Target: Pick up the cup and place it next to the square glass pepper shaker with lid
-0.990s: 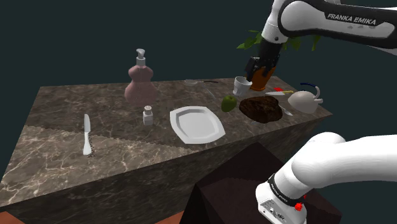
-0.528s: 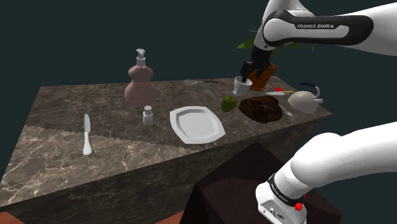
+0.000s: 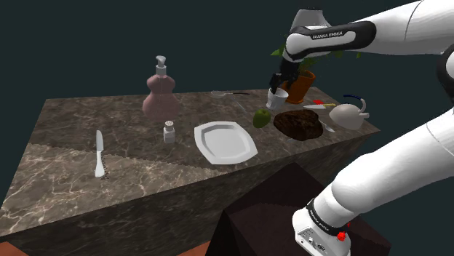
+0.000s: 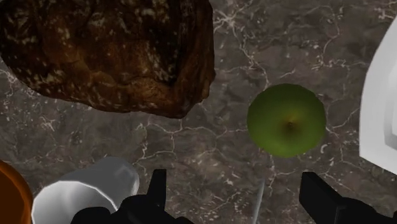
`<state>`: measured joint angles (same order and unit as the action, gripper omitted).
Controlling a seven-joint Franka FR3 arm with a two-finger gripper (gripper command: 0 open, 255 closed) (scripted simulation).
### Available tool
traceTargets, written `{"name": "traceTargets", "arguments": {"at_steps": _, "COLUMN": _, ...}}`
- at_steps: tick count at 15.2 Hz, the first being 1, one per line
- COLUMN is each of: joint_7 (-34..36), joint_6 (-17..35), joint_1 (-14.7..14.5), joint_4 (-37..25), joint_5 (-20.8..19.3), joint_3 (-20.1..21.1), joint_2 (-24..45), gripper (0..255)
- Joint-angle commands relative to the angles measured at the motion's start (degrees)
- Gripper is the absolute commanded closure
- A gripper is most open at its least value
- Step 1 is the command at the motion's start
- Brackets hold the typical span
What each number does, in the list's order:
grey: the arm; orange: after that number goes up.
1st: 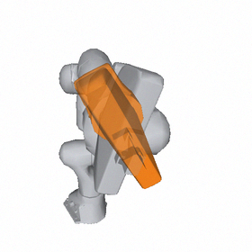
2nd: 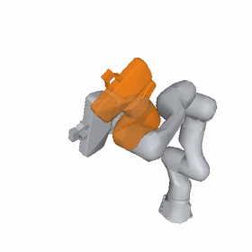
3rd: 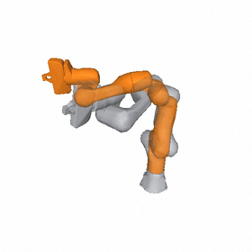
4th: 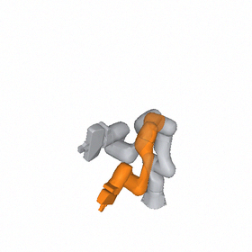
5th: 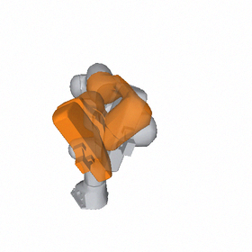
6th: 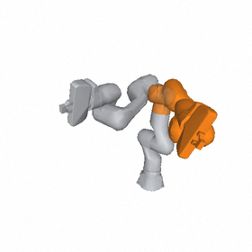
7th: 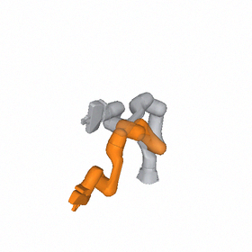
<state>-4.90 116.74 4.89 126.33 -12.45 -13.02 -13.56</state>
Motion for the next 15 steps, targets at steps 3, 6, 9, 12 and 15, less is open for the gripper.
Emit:
{"name": "traceTargets", "arguments": {"at_steps": 3, "joint_7": -3.54, "joint_6": 4.18, "joint_1": 0.96, "joint_4": -4.61, "joint_5": 1.23, "joint_3": -2.40, "joint_2": 8.07, "gripper": 0}}
{"name": "traceTargets", "arguments": {"at_steps": 6, "joint_7": -6.25, "joint_6": 6.57, "joint_1": 1.83, "joint_4": -8.89, "joint_5": 2.92, "joint_3": -3.68, "joint_2": 14.35, "gripper": 0}}
{"name": "traceTargets", "arguments": {"at_steps": 9, "joint_7": -9.02, "joint_6": 8.33, "joint_1": 3.05, "joint_4": -13.86, "joint_5": 5.05, "joint_3": -4.49, "joint_2": 20.79, "gripper": 0}}
{"name": "traceTargets", "arguments": {"at_steps": 12, "joint_7": -11.72, "joint_6": 9.40, "joint_1": 4.66, "joint_4": -19.58, "joint_5": 7.39, "joint_3": -4.81, "joint_2": 27.36, "gripper": 0}}
{"name": "traceTargets", "arguments": {"at_steps": 15, "joint_7": -13.65, "joint_6": 9.73, "joint_1": 6.19, "joint_4": -24.64, "joint_5": 9.18, "joint_3": -4.73, "joint_2": 32.58, "gripper": 0}}
